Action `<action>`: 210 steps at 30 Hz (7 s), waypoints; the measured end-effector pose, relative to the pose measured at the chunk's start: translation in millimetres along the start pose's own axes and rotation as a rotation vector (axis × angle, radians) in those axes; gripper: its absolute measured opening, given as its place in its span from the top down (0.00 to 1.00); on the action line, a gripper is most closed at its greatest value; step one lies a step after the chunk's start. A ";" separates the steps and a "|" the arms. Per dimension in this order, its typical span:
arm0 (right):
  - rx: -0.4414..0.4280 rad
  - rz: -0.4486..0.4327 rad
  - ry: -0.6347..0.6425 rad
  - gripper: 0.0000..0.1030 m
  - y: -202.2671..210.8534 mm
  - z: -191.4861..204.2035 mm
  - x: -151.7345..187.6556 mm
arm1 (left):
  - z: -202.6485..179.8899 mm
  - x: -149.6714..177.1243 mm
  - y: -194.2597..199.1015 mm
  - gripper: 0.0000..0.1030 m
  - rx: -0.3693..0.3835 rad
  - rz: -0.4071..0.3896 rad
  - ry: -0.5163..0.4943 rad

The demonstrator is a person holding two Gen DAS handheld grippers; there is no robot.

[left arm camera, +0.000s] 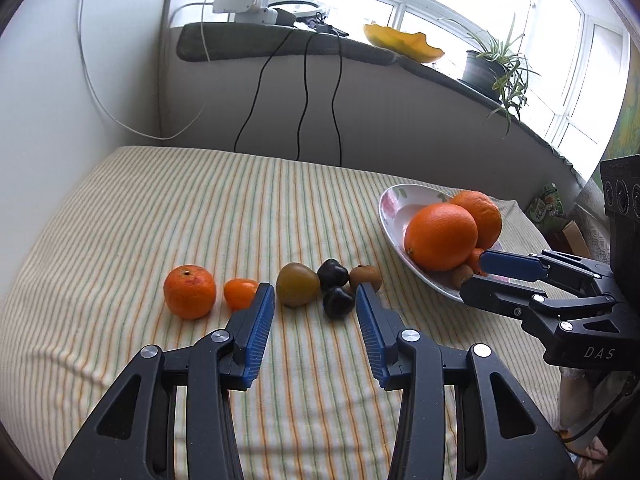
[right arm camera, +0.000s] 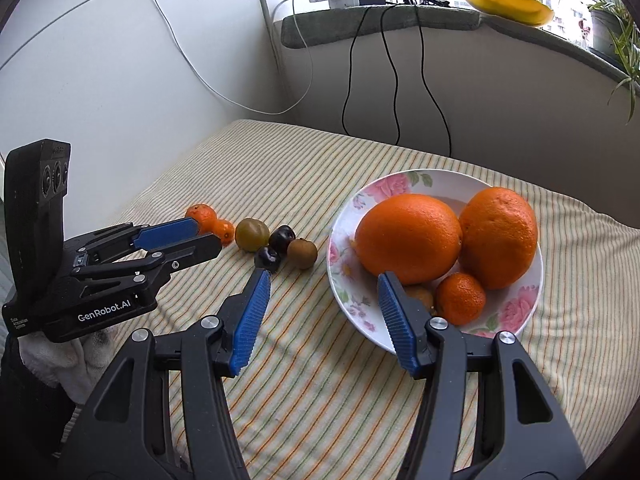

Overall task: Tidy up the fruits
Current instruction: 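Grasp the olive-green fruit with the right gripper while the left gripper grasps a tangerine, then lift and carry both held fruits toward the plate with both grippers, then open the right gripper over the plate while the left gripper releases the tangerine there, then grasp the small kumquat with the left gripper while the right gripper grasps a dark plum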

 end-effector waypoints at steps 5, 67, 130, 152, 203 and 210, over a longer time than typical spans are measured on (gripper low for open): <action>-0.058 0.031 0.031 0.48 -21.2 19.6 -8.0 | 30.9 4.1 1.0 0.60 -0.046 -0.001 0.045; -0.073 0.141 0.225 0.73 -104.3 51.1 -39.4 | 80.0 -2.1 -24.4 0.70 -0.037 0.045 0.142; 0.047 0.017 -0.047 0.74 -44.6 -120.0 -76.6 | -74.9 -81.4 -101.5 0.63 0.231 0.053 -0.035; 0.037 -0.020 -0.097 0.47 -32.1 -129.3 -80.0 | -99.3 -80.5 -107.3 0.50 0.253 0.071 -0.077; -0.130 0.105 0.077 0.59 -62.3 40.8 0.6 | 44.9 -10.7 -31.0 0.57 0.048 0.058 0.067; -0.081 0.139 0.064 0.65 -84.4 42.0 8.1 | 49.6 -2.3 -33.9 0.62 0.066 0.081 0.071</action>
Point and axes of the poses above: each gripper's, at about its wrist camera, not at the fingertips, and y roughly against the way its jaws point, z to its left, x to its underside, the point moved 4 cm from there along -y, roughly the way its jaws point, and after that the axes turned 4 degrees about -x, right-handed, at the moved point
